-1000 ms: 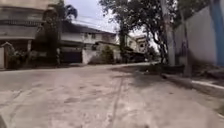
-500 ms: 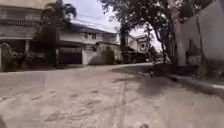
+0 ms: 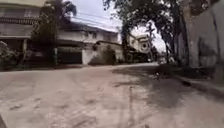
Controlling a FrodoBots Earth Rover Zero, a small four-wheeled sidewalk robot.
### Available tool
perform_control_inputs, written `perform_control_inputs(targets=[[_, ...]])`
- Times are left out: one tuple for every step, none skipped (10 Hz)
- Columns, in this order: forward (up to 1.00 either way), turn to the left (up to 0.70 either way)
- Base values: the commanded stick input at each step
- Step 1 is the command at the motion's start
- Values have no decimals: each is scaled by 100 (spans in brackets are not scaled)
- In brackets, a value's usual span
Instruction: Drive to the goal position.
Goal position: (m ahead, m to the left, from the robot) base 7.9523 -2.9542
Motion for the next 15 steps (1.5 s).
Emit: perform_control_inputs(targets=[[100, 33], [100, 5], [100, 0], [100, 0], [100, 0], [100, 0], [100, 0], [100, 0], [100, 0], [100, 0], [100, 0], [100, 0], [100, 0], [100, 0], [100, 0]])
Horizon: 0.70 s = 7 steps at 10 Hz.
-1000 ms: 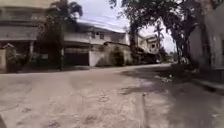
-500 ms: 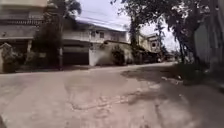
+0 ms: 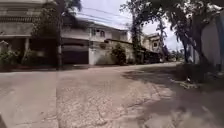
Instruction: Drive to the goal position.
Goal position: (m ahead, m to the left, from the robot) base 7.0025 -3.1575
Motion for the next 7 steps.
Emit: perform_control_inputs(targets=[[100, 0], [100, 0], [100, 0], [100, 0], [100, 0], [100, 0], [100, 0]])
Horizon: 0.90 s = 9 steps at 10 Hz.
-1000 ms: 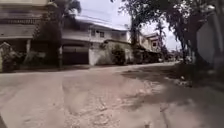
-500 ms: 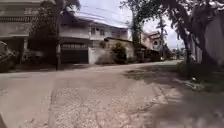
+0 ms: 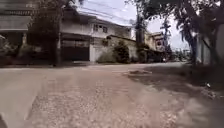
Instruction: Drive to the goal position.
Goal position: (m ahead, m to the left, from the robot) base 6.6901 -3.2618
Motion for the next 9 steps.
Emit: perform_control_inputs(targets=[[100, 0], [100, 0], [100, 0], [100, 0], [100, 0], [100, 0], [100, 0], [100, 0], [100, 0]])
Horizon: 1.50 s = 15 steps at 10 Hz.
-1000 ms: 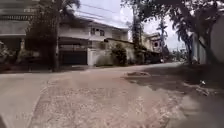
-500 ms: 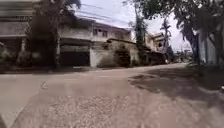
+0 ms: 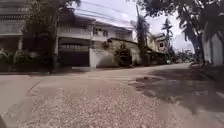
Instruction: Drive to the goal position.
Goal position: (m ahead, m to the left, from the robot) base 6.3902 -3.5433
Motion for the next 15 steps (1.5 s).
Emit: perform_control_inputs(targets=[[100, 0], [100, 0], [100, 0], [100, -1], [100, -2], [100, -4], [100, -6], [100, -14], [100, -28], [100, -39], [100, -39], [100, -39], [100, -39], [100, -39], [100, -39]])
